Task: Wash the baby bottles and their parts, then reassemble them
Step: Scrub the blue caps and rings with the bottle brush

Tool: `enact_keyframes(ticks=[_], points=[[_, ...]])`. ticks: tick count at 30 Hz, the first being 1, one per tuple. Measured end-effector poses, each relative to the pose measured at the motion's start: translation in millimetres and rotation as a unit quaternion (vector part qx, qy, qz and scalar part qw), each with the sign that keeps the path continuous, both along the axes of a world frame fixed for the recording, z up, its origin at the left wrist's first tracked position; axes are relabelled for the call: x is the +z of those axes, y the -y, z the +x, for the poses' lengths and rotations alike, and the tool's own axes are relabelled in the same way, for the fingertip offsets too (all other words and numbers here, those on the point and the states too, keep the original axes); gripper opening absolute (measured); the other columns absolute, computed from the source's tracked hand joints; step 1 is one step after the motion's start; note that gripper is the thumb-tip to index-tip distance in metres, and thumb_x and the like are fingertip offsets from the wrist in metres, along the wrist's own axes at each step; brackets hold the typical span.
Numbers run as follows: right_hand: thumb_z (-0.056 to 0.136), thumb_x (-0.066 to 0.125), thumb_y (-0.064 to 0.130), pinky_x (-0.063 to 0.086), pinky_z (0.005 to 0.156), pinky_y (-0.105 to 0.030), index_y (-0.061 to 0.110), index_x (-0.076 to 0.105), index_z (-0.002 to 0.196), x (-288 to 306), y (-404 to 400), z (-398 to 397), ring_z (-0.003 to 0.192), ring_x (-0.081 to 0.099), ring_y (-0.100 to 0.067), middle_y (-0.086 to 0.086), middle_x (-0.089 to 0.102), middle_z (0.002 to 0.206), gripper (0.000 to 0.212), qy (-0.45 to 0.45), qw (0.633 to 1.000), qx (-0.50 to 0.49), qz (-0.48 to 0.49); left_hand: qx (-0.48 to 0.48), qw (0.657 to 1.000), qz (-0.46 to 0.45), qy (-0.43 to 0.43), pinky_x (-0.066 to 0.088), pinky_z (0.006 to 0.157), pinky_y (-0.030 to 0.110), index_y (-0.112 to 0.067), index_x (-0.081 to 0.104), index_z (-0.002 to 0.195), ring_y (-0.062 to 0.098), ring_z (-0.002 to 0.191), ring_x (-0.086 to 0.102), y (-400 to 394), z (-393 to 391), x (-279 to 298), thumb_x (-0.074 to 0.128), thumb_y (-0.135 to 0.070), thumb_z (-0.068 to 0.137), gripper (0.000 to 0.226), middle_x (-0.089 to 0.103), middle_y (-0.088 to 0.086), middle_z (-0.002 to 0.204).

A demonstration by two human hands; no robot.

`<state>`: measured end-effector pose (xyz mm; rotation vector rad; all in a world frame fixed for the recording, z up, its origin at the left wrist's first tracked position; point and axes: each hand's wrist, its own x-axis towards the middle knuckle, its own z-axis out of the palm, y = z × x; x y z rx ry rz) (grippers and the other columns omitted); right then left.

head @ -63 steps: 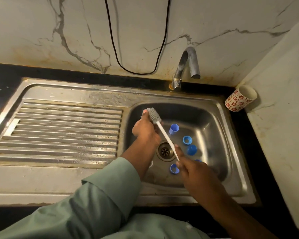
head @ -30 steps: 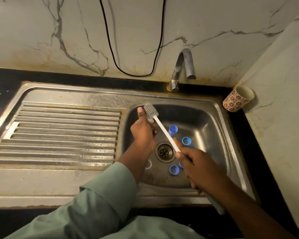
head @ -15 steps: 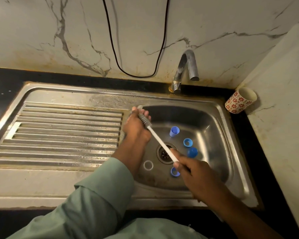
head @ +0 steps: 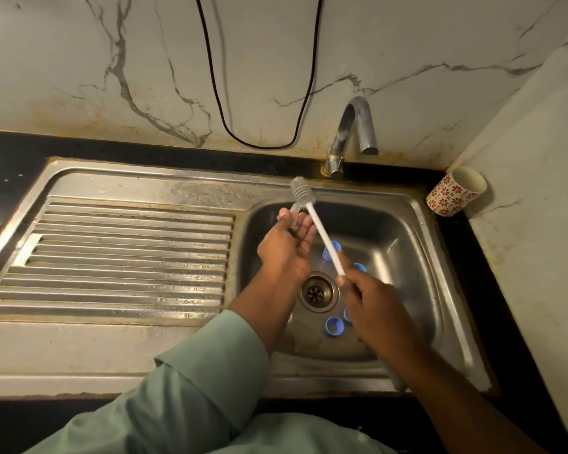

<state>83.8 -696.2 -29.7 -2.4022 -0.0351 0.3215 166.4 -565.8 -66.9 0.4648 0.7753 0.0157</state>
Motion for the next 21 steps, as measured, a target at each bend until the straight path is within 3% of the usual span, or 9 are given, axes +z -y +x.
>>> enact_keyframes(ticks=[2, 5, 9, 13, 16, 19, 21], points=[[0.1, 0.047, 0.026, 0.036, 0.039, -0.009, 0.031, 0.045, 0.141, 2.5, 1.7, 0.7, 0.042, 0.052, -0.001, 0.008, 0.052, 0.051, 0.041, -0.013, 1.0, -0.005, 0.027, 0.001, 1.0, 0.001, 0.003, 0.06, 0.078, 0.033, -0.008, 0.069, 0.101, 0.017, 0.078, 0.073, 1.5, -0.4, 1.2, 0.056, -0.02, 0.102, 0.017, 0.073, 0.012, 0.095], [0.1, 0.047, 0.025, 0.037, 0.04, -0.009, 0.033, 0.043, 0.142, 6.4, 4.1, -14.5, 0.041, 0.051, 0.005, 0.032, 0.054, 0.052, 0.044, -0.04, 0.998, 0.026, 0.052, -0.015, 0.999, 0.033, -0.015, 0.058, 0.079, 0.035, -0.013, 0.067, 0.103, 0.015, 0.074, 0.069, -5.3, 5.1, -1.0, 0.049, -0.028, 0.106, 0.024, 0.071, 0.008, 0.089], [0.101, 0.044, 0.028, 0.04, 0.038, -0.019, 0.036, 0.048, 0.137, -0.5, 7.5, -9.5, 0.034, 0.044, -0.001, 0.013, 0.052, 0.048, 0.038, -0.082, 0.995, -0.012, 0.057, -0.078, 0.995, 0.046, -0.039, 0.056, 0.072, 0.033, -0.009, 0.065, 0.111, 0.017, 0.081, 0.07, -2.4, 0.4, -6.4, 0.044, -0.03, 0.108, 0.03, 0.073, 0.008, 0.092], [0.099, 0.044, 0.034, 0.043, 0.037, -0.022, 0.022, 0.059, 0.121, 4.5, 13.5, -20.4, 0.032, 0.042, -0.002, 0.009, 0.048, 0.045, 0.029, -0.105, 0.994, 0.024, 0.032, -0.035, 0.995, 0.072, -0.053, 0.054, 0.072, 0.032, -0.016, 0.065, 0.1, 0.015, 0.079, 0.066, -12.7, 7.1, -7.9, 0.045, -0.032, 0.107, 0.027, 0.072, 0.006, 0.093], [0.101, 0.044, 0.028, 0.041, 0.037, -0.019, 0.035, 0.051, 0.135, 4.7, 11.1, -12.2, 0.033, 0.044, 0.0, 0.008, 0.05, 0.055, 0.036, -0.078, 0.996, -0.003, 0.039, -0.076, 0.99, 0.118, -0.027, 0.052, 0.068, 0.033, -0.014, 0.065, 0.107, 0.013, 0.076, 0.067, -7.1, 3.7, -6.8, 0.042, -0.03, 0.108, 0.028, 0.072, 0.004, 0.089], [0.1, 0.044, 0.032, 0.041, 0.037, -0.018, 0.033, 0.057, 0.126, 5.7, 9.9, -16.9, 0.033, 0.045, -0.001, 0.012, 0.052, 0.047, 0.03, -0.071, 0.996, 0.026, 0.04, -0.048, 0.991, 0.118, -0.03, 0.052, 0.07, 0.032, -0.016, 0.067, 0.102, 0.013, 0.076, 0.065, -11.9, 5.8, -6.6, 0.043, -0.03, 0.107, 0.028, 0.072, 0.004, 0.091], [0.1, 0.044, 0.03, 0.042, 0.038, -0.02, 0.038, 0.054, 0.129, 5.2, 11.7, -14.7, 0.033, 0.044, -0.001, 0.007, 0.051, 0.051, 0.032, -0.073, 0.996, 0.011, 0.044, -0.069, 0.988, 0.136, -0.027, 0.05, 0.074, 0.033, -0.014, 0.067, 0.109, 0.014, 0.082, 0.065, -12.0, 5.3, -8.0, 0.043, -0.03, 0.107, 0.029, 0.072, 0.005, 0.097]])
